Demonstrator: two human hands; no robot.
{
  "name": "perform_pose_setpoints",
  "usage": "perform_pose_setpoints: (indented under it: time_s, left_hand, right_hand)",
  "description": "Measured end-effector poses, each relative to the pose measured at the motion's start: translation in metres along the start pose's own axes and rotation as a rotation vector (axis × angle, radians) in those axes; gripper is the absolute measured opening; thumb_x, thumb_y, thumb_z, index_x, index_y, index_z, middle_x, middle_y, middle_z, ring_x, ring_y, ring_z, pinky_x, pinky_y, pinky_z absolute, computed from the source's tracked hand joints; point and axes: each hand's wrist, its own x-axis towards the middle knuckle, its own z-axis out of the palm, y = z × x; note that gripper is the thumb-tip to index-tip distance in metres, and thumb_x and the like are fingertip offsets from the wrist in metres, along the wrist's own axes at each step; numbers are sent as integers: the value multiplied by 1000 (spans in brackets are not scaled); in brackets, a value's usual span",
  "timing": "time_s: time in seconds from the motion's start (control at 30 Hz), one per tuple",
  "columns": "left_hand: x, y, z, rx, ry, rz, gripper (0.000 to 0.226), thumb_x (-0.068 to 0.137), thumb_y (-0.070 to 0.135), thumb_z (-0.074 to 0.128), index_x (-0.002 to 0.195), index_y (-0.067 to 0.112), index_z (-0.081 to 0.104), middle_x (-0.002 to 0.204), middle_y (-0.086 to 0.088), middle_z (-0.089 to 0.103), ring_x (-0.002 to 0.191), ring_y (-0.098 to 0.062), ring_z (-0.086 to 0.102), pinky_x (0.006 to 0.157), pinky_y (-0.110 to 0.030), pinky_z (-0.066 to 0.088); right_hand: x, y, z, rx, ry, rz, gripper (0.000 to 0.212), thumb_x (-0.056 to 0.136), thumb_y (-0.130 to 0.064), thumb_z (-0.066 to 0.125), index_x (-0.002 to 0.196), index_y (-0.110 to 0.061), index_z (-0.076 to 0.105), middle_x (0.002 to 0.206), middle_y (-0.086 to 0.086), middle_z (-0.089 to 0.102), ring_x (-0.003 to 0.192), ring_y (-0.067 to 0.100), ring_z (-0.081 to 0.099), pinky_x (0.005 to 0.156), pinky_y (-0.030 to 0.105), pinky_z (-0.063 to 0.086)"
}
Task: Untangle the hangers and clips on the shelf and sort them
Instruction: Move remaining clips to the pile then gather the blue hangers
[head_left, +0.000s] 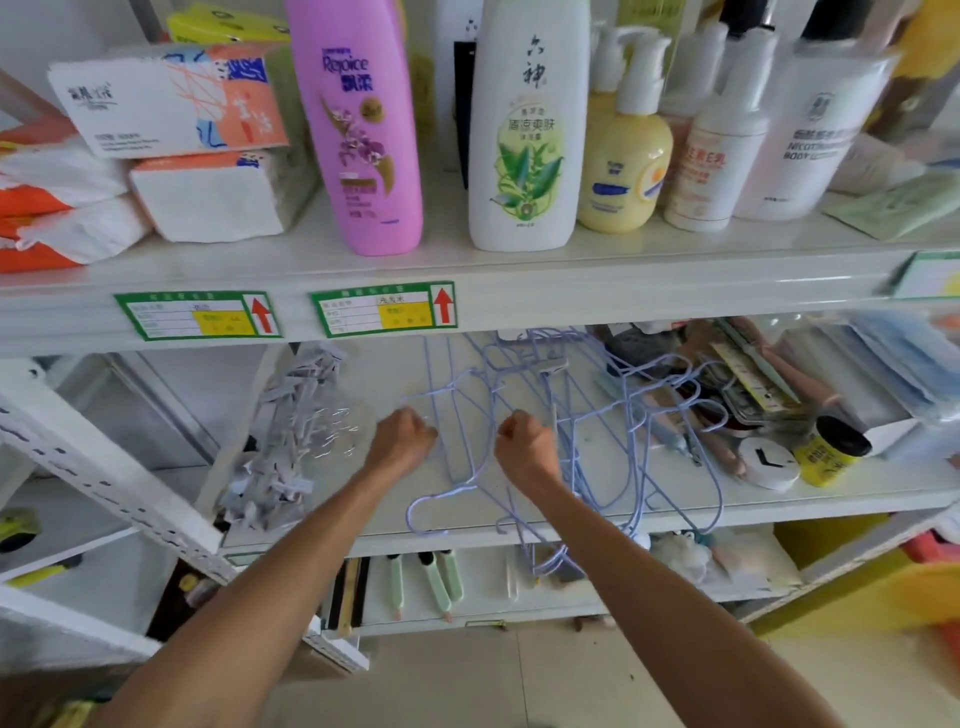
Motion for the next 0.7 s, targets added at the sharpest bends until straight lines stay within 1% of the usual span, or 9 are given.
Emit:
perform_pose_setpoints:
  time_s: [0.03, 0.07, 0.1, 0.17, 0.27, 0.37, 0.5, 0.6, 0.7]
  left_hand:
    - [-2, 4, 15, 23, -56, -86, 42, 86, 38, 61, 111, 5, 62, 109, -20, 64, 108, -33, 61, 86, -34, 46]
    - [-4, 7, 28, 50, -96, -187, 62, 86, 46, 62, 128, 2, 51, 125, -22, 55, 121, -35, 53, 96, -36, 43]
    - [-6, 11, 40, 69, -106, -253, 77, 86, 52, 63, 137, 0, 41, 136, -22, 45, 128, -36, 46, 102, -38, 38]
    - [-6, 19, 55, 38, -112, -274, 85, 84, 52, 68, 139, -3, 36, 140, -21, 38, 130, -37, 42, 106, -39, 36]
    - [2, 31, 69, -65, -104, -285, 77, 82, 38, 73, 136, -4, 40, 141, -23, 33, 128, -40, 43, 104, -40, 40]
    - [4, 46, 85, 12, -77, -297, 66, 85, 31, 68, 137, 1, 41, 142, -21, 33, 129, -40, 40, 104, -39, 38]
    - [6, 58, 96, 34, -61, -286, 55, 87, 22, 61, 136, 4, 43, 139, -21, 38, 127, -39, 43, 102, -38, 39]
    - [15, 64, 99, 11, -51, -235, 52, 83, 16, 61, 131, 2, 49, 135, -22, 50, 125, -39, 47, 101, -38, 42]
    - [18, 69, 101, -3, -43, -205, 48, 80, 13, 61, 126, 1, 55, 129, -21, 57, 122, -38, 53, 100, -38, 46]
  right_hand:
    - [4, 16, -15, -32, 22, 38, 22, 79, -14, 51, 98, -12, 62, 101, 15, 67, 95, 36, 64, 79, 36, 54]
    - [6, 30, -28, -100, 5, 77, 27, 80, -19, 52, 106, -13, 59, 107, 13, 63, 99, 36, 63, 83, 38, 54]
    - [8, 41, -37, -209, -41, 106, 35, 83, -25, 54, 116, -13, 56, 115, 12, 59, 105, 35, 61, 87, 40, 52]
    - [8, 56, -45, -444, -125, 82, 47, 89, -35, 57, 129, -11, 51, 124, 11, 51, 111, 34, 59, 90, 40, 50]
    - [11, 63, -44, -578, -151, -9, 42, 89, -29, 59, 128, -12, 54, 124, 11, 47, 108, 31, 60, 88, 39, 51]
    - [19, 62, -48, -630, -182, -31, 40, 88, -26, 60, 125, -13, 58, 126, 12, 49, 111, 30, 59, 87, 37, 50]
    - [30, 67, -53, -452, -147, 19, 37, 83, -23, 58, 117, -10, 62, 117, 12, 57, 107, 33, 61, 86, 38, 53]
    - [39, 78, -62, -333, -82, 15, 31, 82, -24, 57, 107, -6, 64, 113, 12, 55, 103, 33, 59, 85, 38, 53]
    - [49, 84, -69, -218, -1, -16, 21, 83, -21, 54, 93, -6, 64, 107, 13, 58, 96, 33, 60, 78, 39, 53]
